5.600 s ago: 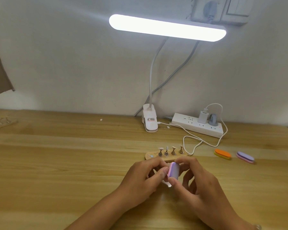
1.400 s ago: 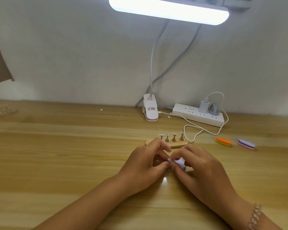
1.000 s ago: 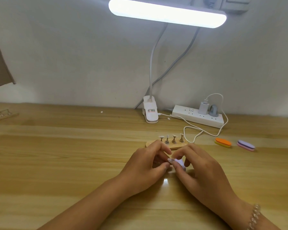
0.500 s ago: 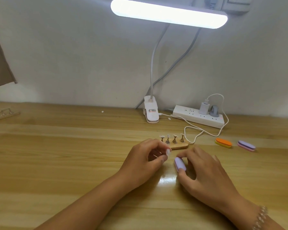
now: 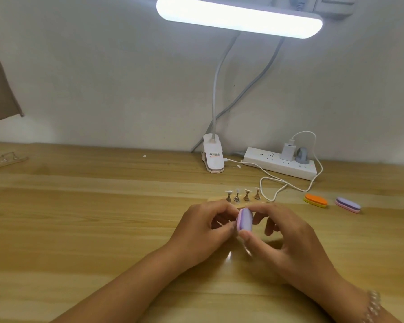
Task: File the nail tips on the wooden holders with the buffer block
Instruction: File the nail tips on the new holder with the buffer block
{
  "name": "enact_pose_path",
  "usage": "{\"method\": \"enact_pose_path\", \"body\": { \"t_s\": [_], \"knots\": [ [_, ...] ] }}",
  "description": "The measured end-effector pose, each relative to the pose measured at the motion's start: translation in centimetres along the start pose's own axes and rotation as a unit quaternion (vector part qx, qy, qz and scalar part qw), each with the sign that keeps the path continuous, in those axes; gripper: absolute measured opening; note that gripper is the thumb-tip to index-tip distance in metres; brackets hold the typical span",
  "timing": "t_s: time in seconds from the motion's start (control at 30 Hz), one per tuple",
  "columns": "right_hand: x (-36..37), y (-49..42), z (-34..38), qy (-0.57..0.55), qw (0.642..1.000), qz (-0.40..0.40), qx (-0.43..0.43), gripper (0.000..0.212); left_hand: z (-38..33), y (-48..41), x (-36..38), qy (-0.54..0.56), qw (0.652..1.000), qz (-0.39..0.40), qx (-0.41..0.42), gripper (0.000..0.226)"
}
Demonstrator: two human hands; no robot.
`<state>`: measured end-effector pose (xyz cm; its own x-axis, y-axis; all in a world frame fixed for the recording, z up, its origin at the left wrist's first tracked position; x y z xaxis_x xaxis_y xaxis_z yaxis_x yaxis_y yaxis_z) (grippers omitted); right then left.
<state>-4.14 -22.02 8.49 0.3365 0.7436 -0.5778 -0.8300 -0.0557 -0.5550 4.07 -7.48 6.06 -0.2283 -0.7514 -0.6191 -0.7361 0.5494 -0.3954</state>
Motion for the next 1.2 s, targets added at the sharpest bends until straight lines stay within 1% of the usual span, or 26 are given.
{"method": "enact_pose_path", "body": {
  "t_s": [0.1, 0.2, 0.23, 0.33, 0.37, 0.47, 0.5, 0.57, 0.63, 0.67, 0.7, 0.77, 0.83, 0.9, 0.97, 1.07, 1.13, 1.2],
  "knots": [
    [-0.2, -0.1, -0.3, 0.013, 1.0, -0.006, 0.009, 0.039, 0.0, 0.1, 0.0, -0.007, 1.0, 0.001, 0.007, 0.022],
    [0.3, 0.2, 0.0, 0.011, 1.0, 0.024, -0.01, 0.035, 0.0, 0.2, 0.1, -0.022, 1.0, 0.004, 0.011, 0.015],
    [0.3, 0.1, 0.0, 0.004, 1.0, 0.017, -0.007, 0.033, -0.1, 0.2, 0.1, -0.026, 1.0, -0.001, 0.014, 0.014],
    [-0.4, -0.3, -0.6, -0.016, 0.999, -0.038, 0.022, 0.03, -0.2, 0.2, 0.0, -0.042, 0.999, -0.018, 0.022, 0.012],
    [-0.5, -0.3, -0.6, -0.006, 0.999, -0.04, 0.02, 0.029, -0.2, 0.2, 0.1, -0.045, 0.999, -0.016, 0.023, 0.012],
    [0.1, 0.0, -0.3, 0.014, 1.0, -0.01, 0.004, 0.032, -0.4, 0.4, 0.2, -0.05, 0.998, -0.01, 0.034, 0.014],
    [0.1, 0.0, -0.6, 0.009, 1.0, -0.015, 0.017, 0.033, -0.4, 0.4, 0.1, -0.048, 0.998, -0.015, 0.031, 0.013],
    [-0.7, -0.4, -1.8, -0.011, 0.996, -0.063, 0.065, 0.032, -0.4, 0.3, -0.2, -0.026, 0.999, -0.034, 0.009, 0.013],
    [-1.7, -0.5, -3.5, -0.038, 0.986, -0.115, 0.115, 0.025, -0.3, 0.2, -0.7, -0.01, 0.998, -0.062, -0.016, 0.014],
    [-2.2, -0.5, -4.2, -0.041, 0.982, -0.126, 0.133, 0.023, -0.1, 0.1, -1.1, -0.014, 0.996, -0.081, -0.03, 0.016],
    [-2.5, -0.5, -4.8, -0.033, 0.981, -0.124, 0.146, 0.022, 0.1, 0.0, -1.5, -0.021, 0.994, -0.099, -0.046, 0.016],
    [-2.6, -0.4, -5.7, -0.027, 0.981, -0.09, 0.171, 0.022, 0.9, -0.5, -2.4, -0.031, 0.988, -0.126, -0.083, 0.014],
    [-2.2, -0.4, -6.1, -0.048, 0.978, -0.055, 0.196, 0.028, 1.9, -1.0, -3.1, -0.023, 0.983, -0.131, -0.122, 0.012],
    [-1.7, -0.5, -6.0, -0.041, 0.978, -0.024, 0.203, 0.037, 2.8, -1.4, -3.4, -0.001, 0.982, -0.115, -0.152, 0.009],
    [-1.2, -0.6, -5.8, -0.013, 0.98, 0.0, 0.196, 0.034, 3.3, -1.6, -3.2, 0.004, 0.983, -0.088, -0.161, 0.009],
    [-1.2, -0.6, -5.5, 0.023, 0.984, 0.003, 0.179, 0.031, 3.5, -1.7, -2.7, -0.017, 0.985, -0.051, -0.164, 0.01],
    [-1.4, -0.7, -5.5, 0.018, 0.982, -0.005, 0.185, 0.035, 3.6, -1.7, -2.6, -0.027, 0.985, -0.04, -0.166, 0.008],
    [-1.2, -0.6, -5.3, 0.013, 0.981, 0.015, 0.195, 0.035, 3.6, -1.7, -2.5, -0.033, 0.985, -0.037, -0.164, 0.005]
  ]
}}
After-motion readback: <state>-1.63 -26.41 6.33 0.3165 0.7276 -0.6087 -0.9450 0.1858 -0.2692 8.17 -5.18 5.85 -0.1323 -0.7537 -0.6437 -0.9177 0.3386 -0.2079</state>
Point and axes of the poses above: each hand's wrist, its own y-axis away from the middle knuckle, its own x-axis out of the palm, z = x × y, the point moved 5 cm from there along -y, towards the middle knuckle, and after that the axes turned 13 degrees about -y, right-handed, at the moved point
